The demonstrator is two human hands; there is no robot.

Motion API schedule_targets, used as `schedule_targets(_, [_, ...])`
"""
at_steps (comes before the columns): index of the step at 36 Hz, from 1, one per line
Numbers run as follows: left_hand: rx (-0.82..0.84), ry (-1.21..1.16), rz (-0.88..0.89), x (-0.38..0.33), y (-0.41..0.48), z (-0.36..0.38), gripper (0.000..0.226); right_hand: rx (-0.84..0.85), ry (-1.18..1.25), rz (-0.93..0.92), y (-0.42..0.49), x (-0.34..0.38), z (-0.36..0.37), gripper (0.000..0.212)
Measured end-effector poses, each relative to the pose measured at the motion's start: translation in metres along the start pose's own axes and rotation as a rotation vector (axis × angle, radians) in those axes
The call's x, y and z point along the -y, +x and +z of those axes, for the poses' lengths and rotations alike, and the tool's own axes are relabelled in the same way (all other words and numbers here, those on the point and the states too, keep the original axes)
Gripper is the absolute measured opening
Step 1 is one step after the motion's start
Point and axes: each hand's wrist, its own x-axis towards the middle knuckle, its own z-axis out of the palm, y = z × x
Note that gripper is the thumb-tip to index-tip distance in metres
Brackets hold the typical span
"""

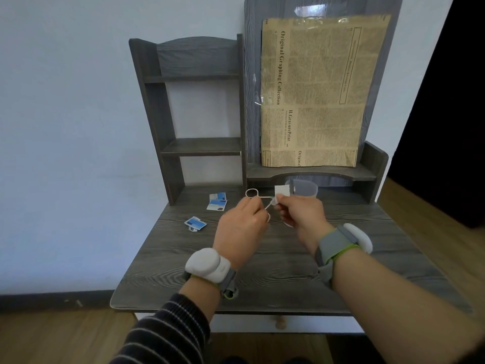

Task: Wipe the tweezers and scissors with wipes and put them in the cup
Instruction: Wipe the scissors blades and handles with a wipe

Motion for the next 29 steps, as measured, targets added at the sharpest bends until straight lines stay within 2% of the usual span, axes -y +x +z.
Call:
schedule_targets(2, [0.013, -0.068, -0.061, 0.000, -0.001, 0.000, 0.019, -0.019, -0.025, -0.035, 0.001, 0.000, -0.003, 0.012])
schedule_targets(5, [0.019, -0.220, -0.322, 0.000, 0.002, -0.008, 0.032, 0.006, -0.082, -0.067, 0.001, 0.001, -0.008, 0.013])
schedule_targets(7, [0.080, -0.296, -0.468, 0.004, 0.006, -0.009, 0.041, 0.055, -0.110, -0.071, 0.000, 0.002, -0.011, 0.013])
schedule_targets(9, [0.188, -0.344, -0.540, 0.008, 0.011, -0.008, 0.038, 0.106, -0.133, -0.077, -0.002, 0.002, -0.012, 0.013])
schedule_targets(12, [0.275, -0.497, -0.600, 0.011, 0.013, -0.009, 0.025, 0.144, -0.131, -0.083, -0.004, 0.001, -0.012, 0.017])
schedule_targets(15, [0.262, -0.608, -0.650, 0.010, 0.014, -0.010, 0.021, 0.131, -0.053, -0.052, -0.005, -0.001, -0.011, 0.011])
schedule_targets(21, [0.212, -0.782, -0.746, 0.007, 0.011, -0.004, 0.015, 0.060, 0.084, 0.019, -0.004, -0.005, -0.012, 0.012])
schedule_targets(29, [0.225, -0.790, -0.753, 0.002, 0.008, -0.001, 0.014, 0.070, 0.175, 0.045, -0.002, -0.008, -0.014, 0.009])
